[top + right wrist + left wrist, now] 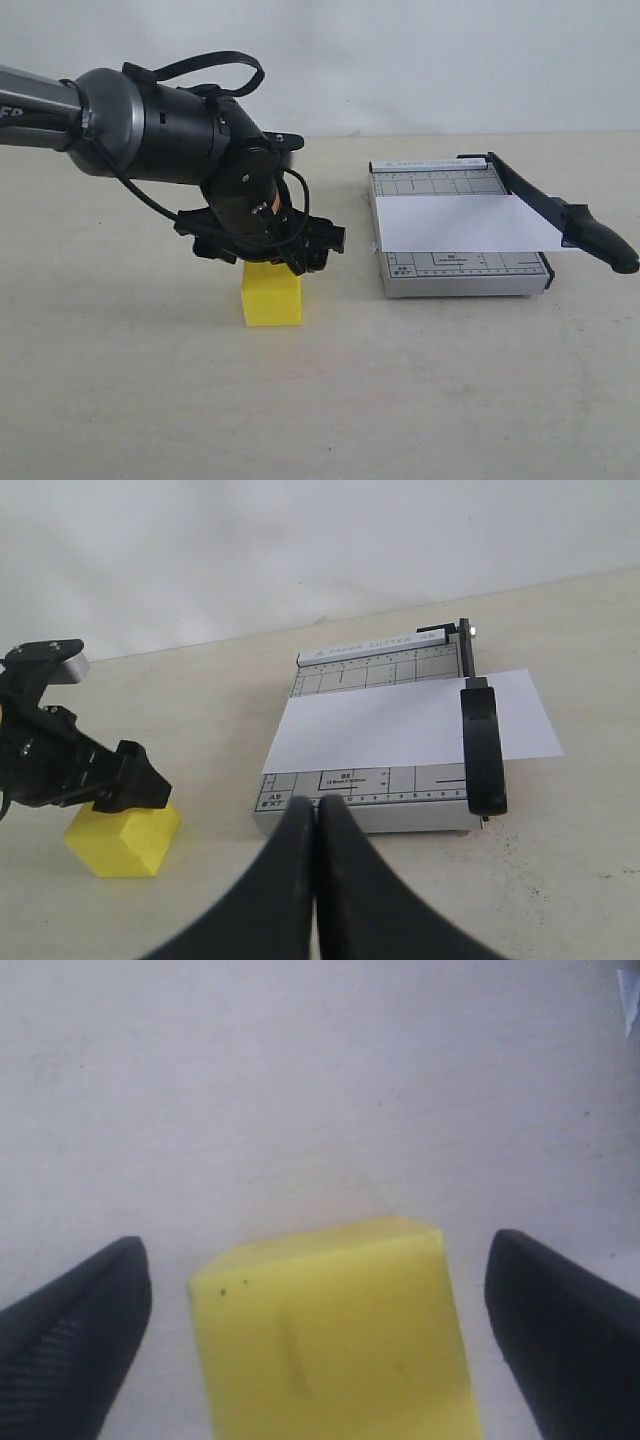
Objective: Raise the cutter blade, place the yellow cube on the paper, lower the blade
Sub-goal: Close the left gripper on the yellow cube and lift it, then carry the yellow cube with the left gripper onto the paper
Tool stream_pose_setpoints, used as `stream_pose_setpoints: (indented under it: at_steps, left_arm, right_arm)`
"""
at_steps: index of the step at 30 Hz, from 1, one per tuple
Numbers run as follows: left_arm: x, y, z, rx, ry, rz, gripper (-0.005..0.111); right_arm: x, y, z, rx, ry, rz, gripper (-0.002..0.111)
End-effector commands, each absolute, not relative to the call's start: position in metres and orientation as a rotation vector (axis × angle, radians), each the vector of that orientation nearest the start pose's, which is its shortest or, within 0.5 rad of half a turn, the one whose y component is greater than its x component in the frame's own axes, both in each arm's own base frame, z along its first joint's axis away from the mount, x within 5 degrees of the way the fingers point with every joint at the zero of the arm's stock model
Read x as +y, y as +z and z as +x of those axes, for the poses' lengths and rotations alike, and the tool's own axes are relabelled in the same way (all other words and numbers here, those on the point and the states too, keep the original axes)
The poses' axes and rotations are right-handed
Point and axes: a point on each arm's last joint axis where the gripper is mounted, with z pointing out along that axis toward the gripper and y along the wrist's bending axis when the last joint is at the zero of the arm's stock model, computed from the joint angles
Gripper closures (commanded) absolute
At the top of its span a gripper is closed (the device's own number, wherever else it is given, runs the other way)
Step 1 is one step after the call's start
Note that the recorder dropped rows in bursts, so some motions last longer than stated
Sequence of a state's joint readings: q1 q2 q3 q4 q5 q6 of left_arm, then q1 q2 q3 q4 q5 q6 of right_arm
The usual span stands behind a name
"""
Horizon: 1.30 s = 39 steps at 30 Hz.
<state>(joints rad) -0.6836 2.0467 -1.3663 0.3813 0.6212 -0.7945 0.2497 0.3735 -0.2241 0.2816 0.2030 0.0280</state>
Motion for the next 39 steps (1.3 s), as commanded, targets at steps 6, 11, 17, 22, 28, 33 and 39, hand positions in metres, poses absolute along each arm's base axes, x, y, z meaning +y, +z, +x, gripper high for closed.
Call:
stream_pose_setpoints:
  at_steps: [6,11,17,22,28,33,39]
  left_arm:
    - [-0.251,0.148,0.337,2.691,-0.053,0.223,0.021]
    - [-0.251,0.138,0.337,2.712,-0.038,0.226,0.021]
    - [-0.252,0.135,0.338,2.708,-0.044,0.231,0.021]
    - [-0.252,0.135,0.338,2.707,-0.038,0.235,0.034]
    - [-0.254,0.146,0.342,2.695,-0.034,0.225,0.083]
    - [-0.266,0.177,0.346,2.619,-0.092,0.359,0.102]
    - [-0.299,0.211,0.340,2.502,-0.211,0.567,0.102]
  right_arm:
    - [0.027,0.245,0.086,1.847,0.437,0.003,0.108]
    - [0.027,0.245,0.086,1.847,0.435,0.001,0.108]
    - [0.027,0.245,0.086,1.847,0.435,0.001,0.108]
    - [0.027,0.245,0.086,1.844,0.435,0.001,0.108]
    - [0.027,0.246,0.087,1.833,0.434,0.003,0.108]
    - [0.027,0.246,0.087,1.831,0.434,0.004,0.108]
    - [0.027,0.246,0.087,1.829,0.432,0.002,0.108]
